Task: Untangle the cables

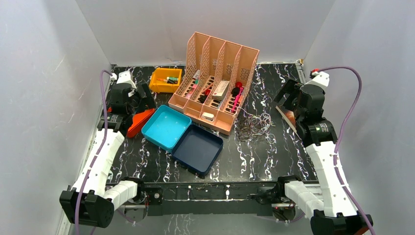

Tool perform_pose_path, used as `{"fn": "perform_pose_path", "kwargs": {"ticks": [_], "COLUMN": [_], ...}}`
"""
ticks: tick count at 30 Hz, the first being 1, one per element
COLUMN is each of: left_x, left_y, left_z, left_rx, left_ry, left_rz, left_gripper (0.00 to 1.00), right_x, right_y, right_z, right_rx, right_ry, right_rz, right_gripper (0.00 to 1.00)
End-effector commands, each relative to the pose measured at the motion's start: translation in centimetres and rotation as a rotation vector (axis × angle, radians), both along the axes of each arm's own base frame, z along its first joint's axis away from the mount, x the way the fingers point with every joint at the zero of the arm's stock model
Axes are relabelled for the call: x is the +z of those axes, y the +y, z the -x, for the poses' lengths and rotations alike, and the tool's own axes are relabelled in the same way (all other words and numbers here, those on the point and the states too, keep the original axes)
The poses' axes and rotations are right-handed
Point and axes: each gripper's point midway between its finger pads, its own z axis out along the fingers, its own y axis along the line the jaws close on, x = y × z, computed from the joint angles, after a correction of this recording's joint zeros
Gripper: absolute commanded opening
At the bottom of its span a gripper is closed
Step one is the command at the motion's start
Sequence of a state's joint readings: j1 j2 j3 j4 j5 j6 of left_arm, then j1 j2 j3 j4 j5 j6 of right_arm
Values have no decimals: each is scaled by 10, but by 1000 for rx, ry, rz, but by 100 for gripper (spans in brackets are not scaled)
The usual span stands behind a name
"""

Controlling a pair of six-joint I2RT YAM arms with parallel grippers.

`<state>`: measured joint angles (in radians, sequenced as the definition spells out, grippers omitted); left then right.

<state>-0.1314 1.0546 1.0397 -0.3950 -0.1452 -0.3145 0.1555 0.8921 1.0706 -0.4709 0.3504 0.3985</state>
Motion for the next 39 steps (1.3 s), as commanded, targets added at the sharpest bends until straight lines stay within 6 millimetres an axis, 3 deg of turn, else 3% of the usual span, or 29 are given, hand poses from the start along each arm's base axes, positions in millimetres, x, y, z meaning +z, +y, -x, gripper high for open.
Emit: {"fn": "perform_pose_path", "kwargs": {"ticks": [1,13,24,28,35,39], "left_x": [17,19,15,-3,-20,-23], "left_y": [5,-10,-9,-12,-15,-15], "left_z": [-7,-7,-5,-4,0,3], "left_rx": [23,7,-28,-51,-72,-76], "left_ry": [-36,0,-61,-15,16,6], "left_rz": [2,102,67,68,67,63], "left_gripper": [98,98,98,98,98,98], "right_x": [30,27,-16,-29,-46,-53], "right_y": [6,10,24,45,110,124], "right_z": [-2,-2,11,12,15,5], "right_rx": [33,50,123,259,657,686], "right_ry": [-78,-67,84,140,203,224], "right_rz": [-38,-52,-77,-83,-184,-263], "right_gripper": [98,98,98,98,97,92]}}
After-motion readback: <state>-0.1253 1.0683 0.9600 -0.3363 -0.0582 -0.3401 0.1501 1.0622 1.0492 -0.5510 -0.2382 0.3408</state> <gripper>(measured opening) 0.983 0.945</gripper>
